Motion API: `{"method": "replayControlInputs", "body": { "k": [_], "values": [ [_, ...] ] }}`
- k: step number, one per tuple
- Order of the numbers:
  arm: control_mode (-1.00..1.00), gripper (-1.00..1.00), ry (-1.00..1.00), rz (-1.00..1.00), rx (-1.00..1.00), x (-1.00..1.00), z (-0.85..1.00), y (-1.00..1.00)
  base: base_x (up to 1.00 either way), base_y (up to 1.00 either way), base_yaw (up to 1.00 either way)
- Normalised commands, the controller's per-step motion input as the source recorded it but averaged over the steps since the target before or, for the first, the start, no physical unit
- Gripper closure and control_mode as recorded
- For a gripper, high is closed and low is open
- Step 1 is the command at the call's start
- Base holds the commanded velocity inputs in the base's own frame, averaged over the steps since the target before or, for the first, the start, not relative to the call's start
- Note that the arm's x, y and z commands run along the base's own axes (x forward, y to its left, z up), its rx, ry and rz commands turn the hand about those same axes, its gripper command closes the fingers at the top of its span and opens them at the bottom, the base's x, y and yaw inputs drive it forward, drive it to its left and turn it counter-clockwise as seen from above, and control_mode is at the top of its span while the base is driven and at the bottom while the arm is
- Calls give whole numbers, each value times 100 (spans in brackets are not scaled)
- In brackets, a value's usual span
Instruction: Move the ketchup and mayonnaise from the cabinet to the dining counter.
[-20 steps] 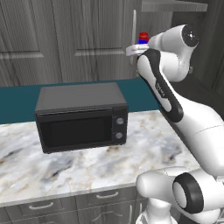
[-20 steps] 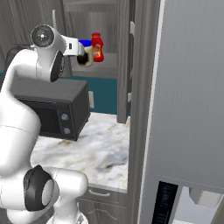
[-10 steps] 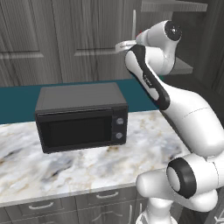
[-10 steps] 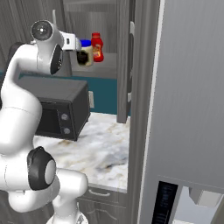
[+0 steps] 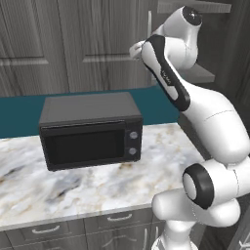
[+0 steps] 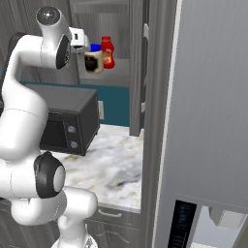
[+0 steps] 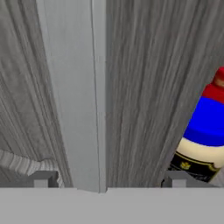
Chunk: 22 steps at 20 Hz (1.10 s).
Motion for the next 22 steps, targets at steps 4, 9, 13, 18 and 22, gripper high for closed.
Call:
{"method": "replayControlInputs", "body": {
  "k": [4,9,13,18,22],
  "values": [
    [-100,100,0,0,0,34,-33,22,0,0,0],
    [-100,100,-13,-1,2,-19,-53,2,0,0,0],
    [-100,100,-26,-7,4,-53,-56,0,0,0,0],
    [-100,100,-21,-3,1,-73,-26,28,0,0,0],
    [-100,100,-13,-4,-1,-99,-2,66,0,0,0]
  ]
}}
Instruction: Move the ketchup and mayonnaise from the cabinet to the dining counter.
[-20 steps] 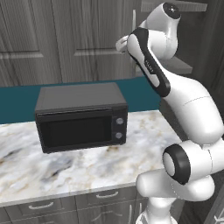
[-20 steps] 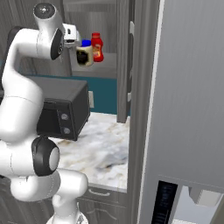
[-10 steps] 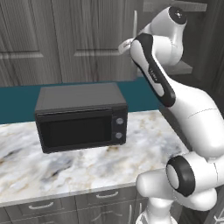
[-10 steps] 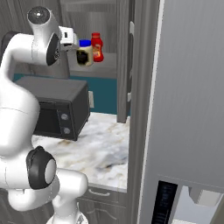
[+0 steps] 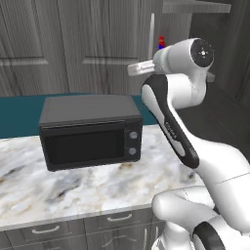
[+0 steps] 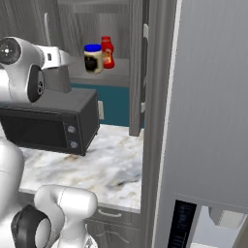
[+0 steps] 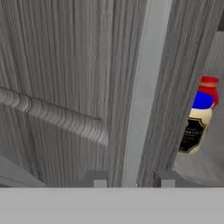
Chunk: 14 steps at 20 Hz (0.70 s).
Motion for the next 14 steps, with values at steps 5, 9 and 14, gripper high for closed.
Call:
{"method": "replayControlInputs", "body": {
  "k": [5,9,14],
  "values": [
    [-100,100,-5,-4,-3,-100,0,34,0,0,0],
    [-100,-100,0,-1,-1,-76,0,-11,0,0,0],
    [-100,-100,0,0,0,-2,0,-34,0,0,0]
  ]
}}
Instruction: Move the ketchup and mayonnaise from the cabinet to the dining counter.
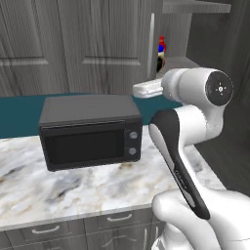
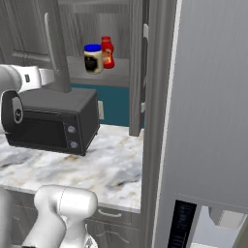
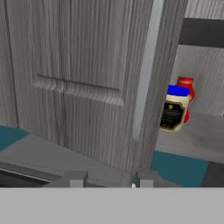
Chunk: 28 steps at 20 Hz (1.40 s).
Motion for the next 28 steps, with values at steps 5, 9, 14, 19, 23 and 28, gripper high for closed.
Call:
{"method": "replayControlInputs", "body": {
  "k": [5,9,14,19,23,28],
  "values": [
    [-100,-100,2,0,6,36,0,-57,0,0,0],
    [-100,-100,9,0,25,66,0,-67,0,0,0],
    [-100,-100,11,0,28,65,0,-43,0,0,0],
    [-100,-100,9,0,25,68,0,-18,0,0,0],
    [-100,-100,9,0,22,71,0,-3,0,0,0],
    [-100,-100,6,0,21,67,0,-1,0,0,0]
  ]
}}
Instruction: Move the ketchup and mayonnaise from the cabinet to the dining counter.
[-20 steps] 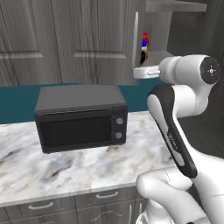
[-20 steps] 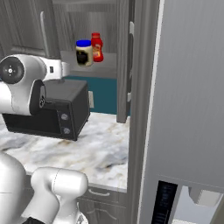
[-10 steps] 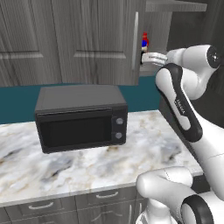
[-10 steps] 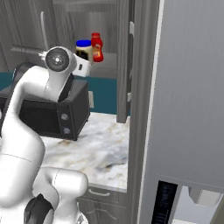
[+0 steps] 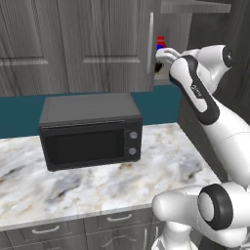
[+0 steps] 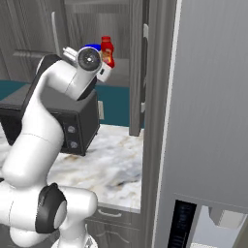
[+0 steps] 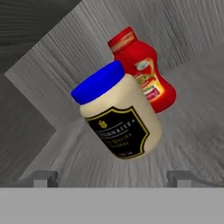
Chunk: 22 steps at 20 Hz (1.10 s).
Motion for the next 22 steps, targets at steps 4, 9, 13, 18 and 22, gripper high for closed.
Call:
{"method": "replayControlInputs", "body": {
  "k": [4,9,13,18,22],
  "values": [
    [-100,-100,1,0,20,45,-1,0,0,0,0],
    [-100,-100,0,7,13,2,-17,37,0,0,0],
    [-100,-100,0,13,2,-1,-32,95,0,0,0],
    [-100,-100,-3,10,0,-3,-23,100,0,0,0],
    [-100,-100,-8,14,0,-21,-18,100,0,0,0]
  ]
}}
